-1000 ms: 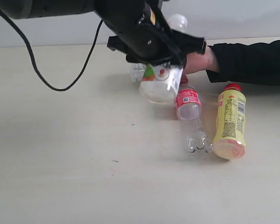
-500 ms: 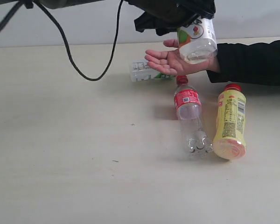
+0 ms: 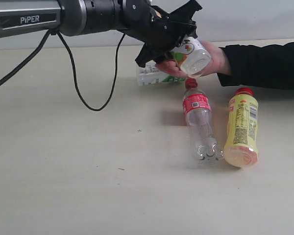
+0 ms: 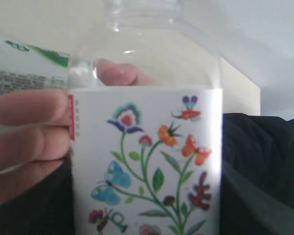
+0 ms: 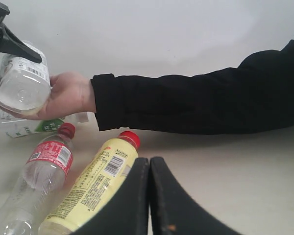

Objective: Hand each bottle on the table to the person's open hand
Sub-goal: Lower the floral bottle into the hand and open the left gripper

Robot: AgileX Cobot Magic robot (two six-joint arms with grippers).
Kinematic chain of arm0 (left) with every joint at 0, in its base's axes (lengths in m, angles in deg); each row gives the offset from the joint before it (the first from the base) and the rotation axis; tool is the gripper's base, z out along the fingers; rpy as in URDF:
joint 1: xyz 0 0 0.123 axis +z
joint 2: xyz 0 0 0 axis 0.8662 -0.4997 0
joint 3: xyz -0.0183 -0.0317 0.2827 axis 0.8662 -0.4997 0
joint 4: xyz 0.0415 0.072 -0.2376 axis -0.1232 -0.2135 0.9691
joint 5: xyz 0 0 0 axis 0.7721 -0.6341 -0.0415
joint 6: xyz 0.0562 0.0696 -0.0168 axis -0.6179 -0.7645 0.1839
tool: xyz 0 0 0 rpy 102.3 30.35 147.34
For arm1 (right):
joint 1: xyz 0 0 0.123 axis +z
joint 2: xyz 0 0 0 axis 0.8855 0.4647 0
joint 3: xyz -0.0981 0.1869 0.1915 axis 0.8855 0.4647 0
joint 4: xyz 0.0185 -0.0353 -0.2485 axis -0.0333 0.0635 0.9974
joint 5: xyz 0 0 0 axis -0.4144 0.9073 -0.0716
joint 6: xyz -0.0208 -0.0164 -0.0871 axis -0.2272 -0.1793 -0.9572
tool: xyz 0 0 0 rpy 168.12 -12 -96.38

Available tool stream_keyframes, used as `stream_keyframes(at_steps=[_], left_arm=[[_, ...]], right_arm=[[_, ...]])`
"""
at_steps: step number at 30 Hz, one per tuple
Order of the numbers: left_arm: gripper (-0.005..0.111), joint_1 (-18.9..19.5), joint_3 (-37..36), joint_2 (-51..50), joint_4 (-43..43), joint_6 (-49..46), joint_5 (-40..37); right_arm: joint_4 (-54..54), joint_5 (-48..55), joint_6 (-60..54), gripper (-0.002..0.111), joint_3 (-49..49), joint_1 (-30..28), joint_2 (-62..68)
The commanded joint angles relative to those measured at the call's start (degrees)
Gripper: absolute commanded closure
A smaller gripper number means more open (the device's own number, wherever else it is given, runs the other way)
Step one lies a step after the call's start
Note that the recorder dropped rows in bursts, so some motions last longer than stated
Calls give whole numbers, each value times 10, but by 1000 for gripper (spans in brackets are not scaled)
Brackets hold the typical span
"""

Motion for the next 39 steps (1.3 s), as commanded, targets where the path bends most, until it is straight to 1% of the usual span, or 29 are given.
stream_keyframes(at_steps=[1, 3, 6, 10, 17, 18, 20, 26, 31, 34, 39], left_arm=[[107, 9, 5, -7, 59, -51, 15], [107, 11, 5, -8, 63, -51, 13], [98, 12, 5, -8, 65, -54, 20], [77, 12, 5, -8, 65, -56, 20], [34, 12, 5, -8, 65, -56, 20], [29, 12, 5, -8, 65, -56, 20], [23, 12, 5, -8, 65, -58, 20], [23, 12, 5, -7, 65, -58, 20], [23, 13, 5, 4, 61, -80, 10], [23, 13, 5, 18, 44, -109, -11], [23, 13, 5, 50, 27, -186, -59]], right_arm=[[0, -2, -2, 108, 3, -3, -4], [0, -2, -2, 108, 3, -3, -4], [0, -2, -2, 108, 3, -3, -4], [0, -2, -3, 108, 3, -3, -4], [0, -2, -2, 108, 3, -3, -4], [0, -2, -2, 108, 3, -3, -4], [0, -2, -4, 108, 3, -3, -4], [0, -2, -4, 108, 3, -3, -4], [0, -2, -4, 108, 3, -3, -4], [0, -2, -4, 108, 3, -3, -4], [0, -2, -4, 108, 3, -3, -4]])
